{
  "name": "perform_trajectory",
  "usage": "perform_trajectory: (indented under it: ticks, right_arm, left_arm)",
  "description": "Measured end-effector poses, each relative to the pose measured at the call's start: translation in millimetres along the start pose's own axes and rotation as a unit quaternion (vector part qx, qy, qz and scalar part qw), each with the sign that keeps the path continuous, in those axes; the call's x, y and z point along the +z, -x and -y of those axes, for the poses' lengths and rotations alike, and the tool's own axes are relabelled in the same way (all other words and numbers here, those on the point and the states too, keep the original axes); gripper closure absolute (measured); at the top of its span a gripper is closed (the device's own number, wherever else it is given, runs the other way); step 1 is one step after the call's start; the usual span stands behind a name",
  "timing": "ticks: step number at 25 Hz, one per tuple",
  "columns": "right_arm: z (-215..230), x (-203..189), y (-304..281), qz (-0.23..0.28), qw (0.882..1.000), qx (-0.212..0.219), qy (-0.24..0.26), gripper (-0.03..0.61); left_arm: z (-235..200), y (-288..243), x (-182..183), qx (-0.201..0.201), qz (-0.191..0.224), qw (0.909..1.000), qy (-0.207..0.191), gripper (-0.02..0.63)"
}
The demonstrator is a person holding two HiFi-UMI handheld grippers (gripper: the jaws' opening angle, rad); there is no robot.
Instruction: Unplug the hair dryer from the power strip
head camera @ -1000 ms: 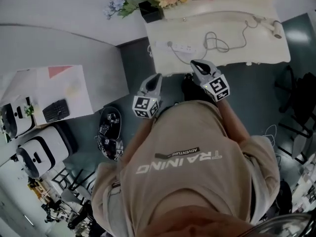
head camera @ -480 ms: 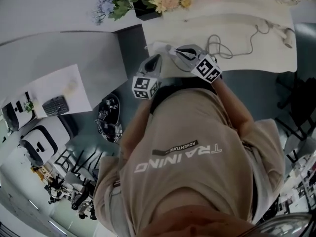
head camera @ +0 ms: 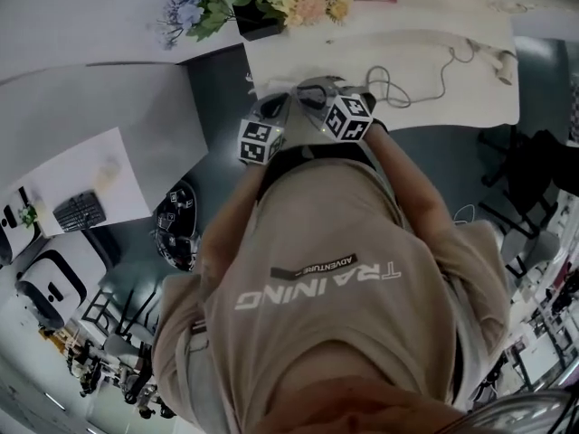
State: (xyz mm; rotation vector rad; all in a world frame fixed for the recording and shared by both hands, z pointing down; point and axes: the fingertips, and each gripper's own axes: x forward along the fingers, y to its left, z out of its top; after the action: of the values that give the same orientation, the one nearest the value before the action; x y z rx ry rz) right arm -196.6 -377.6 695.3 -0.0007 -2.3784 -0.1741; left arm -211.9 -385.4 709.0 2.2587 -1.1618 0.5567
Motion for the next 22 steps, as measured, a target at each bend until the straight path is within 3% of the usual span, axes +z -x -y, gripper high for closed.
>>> perform_trajectory:
  ticks: [4,7,22]
  right_arm:
    - [3,6,-10,0.006,1.0,0.002,-0.006,0.457]
    - [7,5,-12,0.014,1.0,-0.011,-0.019,0.494]
    - [21,29,12,0.062,0.994,-0.042,-0.077,0.506]
  left_arm:
    - [-2,-8,-8,-0.02,-0.037,0.999,-0.014,0.607]
    - [-5,-11,-8,-0.029,-0.033,0.9989,-0.017,0.607]
    - [-3,-13,2,-0.023,-0.029,0.9983,-0.045,0.607]
